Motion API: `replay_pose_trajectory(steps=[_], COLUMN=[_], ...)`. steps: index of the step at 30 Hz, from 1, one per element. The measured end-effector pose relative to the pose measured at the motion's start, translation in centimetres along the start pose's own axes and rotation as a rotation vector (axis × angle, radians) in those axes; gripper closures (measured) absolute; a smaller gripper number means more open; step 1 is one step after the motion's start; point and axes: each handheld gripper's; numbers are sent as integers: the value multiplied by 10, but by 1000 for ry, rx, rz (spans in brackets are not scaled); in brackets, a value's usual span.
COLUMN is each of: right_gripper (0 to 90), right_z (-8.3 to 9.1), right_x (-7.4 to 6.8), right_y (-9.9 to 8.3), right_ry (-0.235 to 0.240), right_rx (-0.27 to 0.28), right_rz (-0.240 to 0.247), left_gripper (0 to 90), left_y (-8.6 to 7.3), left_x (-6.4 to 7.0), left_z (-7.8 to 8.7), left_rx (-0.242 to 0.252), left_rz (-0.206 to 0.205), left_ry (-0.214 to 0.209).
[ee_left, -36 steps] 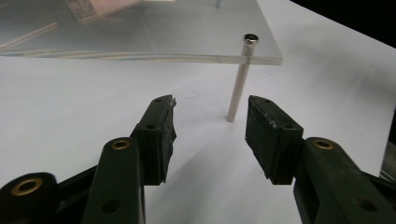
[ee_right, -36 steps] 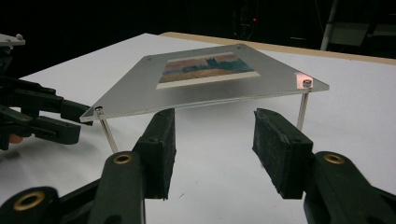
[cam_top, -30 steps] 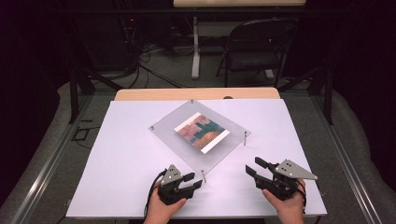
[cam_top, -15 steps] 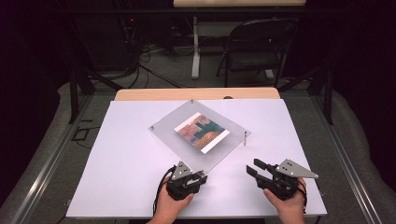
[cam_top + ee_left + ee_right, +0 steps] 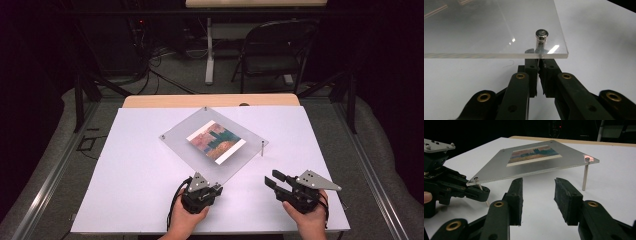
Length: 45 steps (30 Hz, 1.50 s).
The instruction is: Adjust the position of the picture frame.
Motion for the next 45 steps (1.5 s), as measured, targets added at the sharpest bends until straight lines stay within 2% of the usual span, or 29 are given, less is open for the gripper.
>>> replay_pose_trajectory(steps=[10, 15, 20, 26, 33, 38, 45], right_gripper=[603, 613, 626, 654, 646, 664, 725], right_z=[-2, -5, -11, -28, -50, -67, -94], right_x=[2, 6, 8, 9, 6, 7, 9], right_y=[-1, -2, 0, 1, 1, -4, -7], right_ry=[-7, -16, -22, -10, 4, 28, 58], right_rx=[-7, -36, -49, -91, -146, -189, -217], right_rz=[0, -12, -7, 1, 19, 24, 6], left_gripper=[854, 855, 855, 855, 854, 853, 851], left_y=[0, -1, -3, -14, -25, -27, -30], left_x=[-2, -9, -22, -42, -57, -54, -52], left_z=[11, 27, 48, 69, 83, 82, 80], left_rx=[-11, -36, -48, -58, -40, -42, -26], left_rz=[21, 39, 47, 68, 127, 134, 134], left_ry=[5, 25, 48, 87, 132, 162, 178])
Point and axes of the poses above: each handheld gripper's, and its own axes: z roughly backward along the jaws, y roughly out of its top, x roughly to its right, and after that the axes turned 1 degree about x, right-handed
